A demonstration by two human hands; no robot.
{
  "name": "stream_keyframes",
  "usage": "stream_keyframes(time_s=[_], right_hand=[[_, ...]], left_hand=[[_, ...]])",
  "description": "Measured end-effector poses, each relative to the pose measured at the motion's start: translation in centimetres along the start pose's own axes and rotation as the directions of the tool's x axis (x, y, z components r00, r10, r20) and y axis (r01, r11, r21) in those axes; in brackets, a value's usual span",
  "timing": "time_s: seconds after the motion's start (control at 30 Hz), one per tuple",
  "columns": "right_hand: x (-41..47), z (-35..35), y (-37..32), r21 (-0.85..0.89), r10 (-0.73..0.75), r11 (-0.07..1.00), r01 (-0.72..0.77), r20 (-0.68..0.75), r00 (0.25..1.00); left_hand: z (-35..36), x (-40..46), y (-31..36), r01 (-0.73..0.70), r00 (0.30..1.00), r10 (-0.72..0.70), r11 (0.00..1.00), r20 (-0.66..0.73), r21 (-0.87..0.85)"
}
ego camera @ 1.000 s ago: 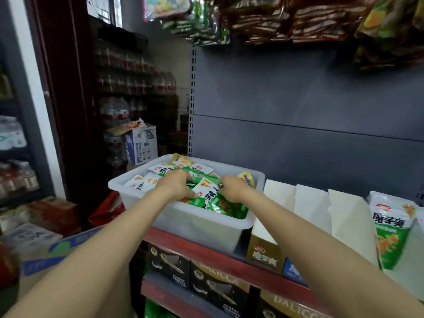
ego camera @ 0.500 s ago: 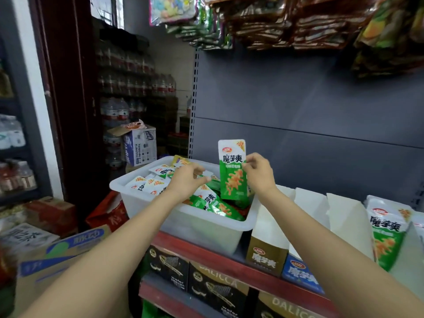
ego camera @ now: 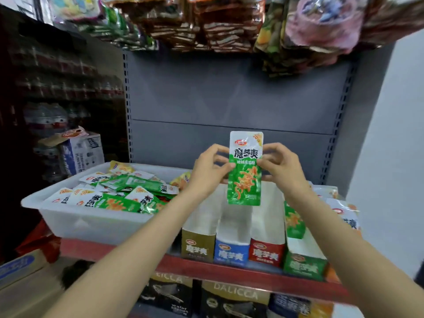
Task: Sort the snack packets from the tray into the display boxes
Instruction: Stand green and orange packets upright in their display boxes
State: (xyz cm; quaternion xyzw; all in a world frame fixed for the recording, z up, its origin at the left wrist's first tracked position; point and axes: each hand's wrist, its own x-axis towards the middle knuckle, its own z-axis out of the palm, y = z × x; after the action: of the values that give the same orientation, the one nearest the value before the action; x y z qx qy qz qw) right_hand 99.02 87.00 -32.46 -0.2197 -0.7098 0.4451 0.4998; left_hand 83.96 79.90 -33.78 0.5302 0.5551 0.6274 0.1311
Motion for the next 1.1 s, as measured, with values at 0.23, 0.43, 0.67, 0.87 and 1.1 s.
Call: stream_keyframes(time_s=[0.23,0.43,0.67,0.87,1.1], right_hand=[[-0.3,-9.6,1.3,-0.212,0.001,0.977,-0.036,-0.163,0.987],[0.8,-13.2,2.9,-0.568,-0.043,0.823,-0.004,-0.071,0.997],[1.9,-13.2,4.1,-0.800,-0.011,0.588,0.117,0.137,0.990],[2.0,-12.6,5.4,-0.901,-0.005,0.411,0.137,0.148,0.989],[1.6,-12.0,4.9,-0.931,-0.025,0.350,0.106,0.104,0.994]], left_hand=[[10.4,1.3,0.9,-0.009,0.995,0.006,1.000,0.098,0.028],[14.4,1.8,-0.3,-0.063,0.988,0.019,0.957,0.156,0.282],[14.8,2.1,-1.4,-0.135,0.974,0.036,0.881,0.222,0.453],[14.4,1.8,-2.2,-0.188,0.969,0.039,0.756,0.245,0.627],[14.2,1.9,-1.8,-0.200,0.972,0.066,0.743,0.228,0.639]])
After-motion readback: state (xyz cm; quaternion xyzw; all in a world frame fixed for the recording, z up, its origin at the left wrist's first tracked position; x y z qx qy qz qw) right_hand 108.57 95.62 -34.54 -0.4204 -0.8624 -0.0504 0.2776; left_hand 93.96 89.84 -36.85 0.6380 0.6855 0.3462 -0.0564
